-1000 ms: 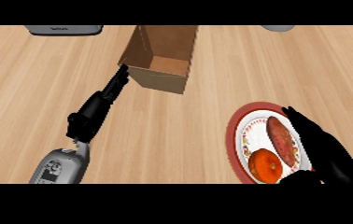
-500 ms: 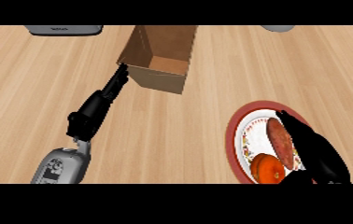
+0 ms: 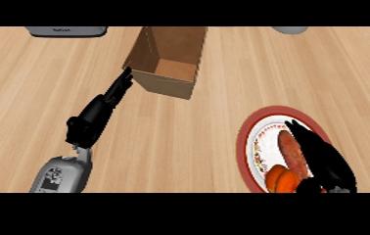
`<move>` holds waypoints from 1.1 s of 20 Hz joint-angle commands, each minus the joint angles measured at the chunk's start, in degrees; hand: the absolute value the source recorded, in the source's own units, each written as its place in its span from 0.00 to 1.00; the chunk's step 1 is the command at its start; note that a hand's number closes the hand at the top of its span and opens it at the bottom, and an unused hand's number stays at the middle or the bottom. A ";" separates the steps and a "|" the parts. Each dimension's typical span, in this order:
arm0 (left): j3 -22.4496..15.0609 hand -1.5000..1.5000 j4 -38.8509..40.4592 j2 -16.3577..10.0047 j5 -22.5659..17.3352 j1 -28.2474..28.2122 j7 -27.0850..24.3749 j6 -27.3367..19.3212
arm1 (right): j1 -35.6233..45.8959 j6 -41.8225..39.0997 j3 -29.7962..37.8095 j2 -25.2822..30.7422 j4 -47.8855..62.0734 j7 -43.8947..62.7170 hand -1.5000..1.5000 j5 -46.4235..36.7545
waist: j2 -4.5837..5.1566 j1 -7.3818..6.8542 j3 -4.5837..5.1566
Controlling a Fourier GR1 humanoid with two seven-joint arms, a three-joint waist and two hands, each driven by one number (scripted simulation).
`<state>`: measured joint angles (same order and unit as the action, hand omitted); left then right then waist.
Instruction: Pick the sweet potato from the plate and place it in the cardboard box
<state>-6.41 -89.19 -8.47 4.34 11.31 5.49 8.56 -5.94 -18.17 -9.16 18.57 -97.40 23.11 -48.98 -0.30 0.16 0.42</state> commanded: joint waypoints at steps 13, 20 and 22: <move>0.59 0.50 -1.77 2.19 1.88 -0.70 1.43 0.76 | 2.71 3.87 1.59 -2.43 12.59 -5.53 1.00 -5.26 | 0.31 -0.25 -0.45; 2.17 0.50 -0.26 1.11 1.96 -2.12 -2.10 1.66 | 4.10 8.60 -0.16 -2.98 14.76 -7.37 1.00 -10.37 | 0.33 -0.38 -0.44; 0.43 0.50 0.32 2.40 2.83 -1.71 -0.60 1.58 | 7.27 11.05 1.76 -1.29 18.41 -9.56 1.00 -11.60 | 0.38 -0.46 -0.46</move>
<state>-5.95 -88.91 -6.00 7.37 9.78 4.44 9.30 -0.82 -13.22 -7.73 17.53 -86.91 16.63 -57.52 -0.65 -0.03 1.09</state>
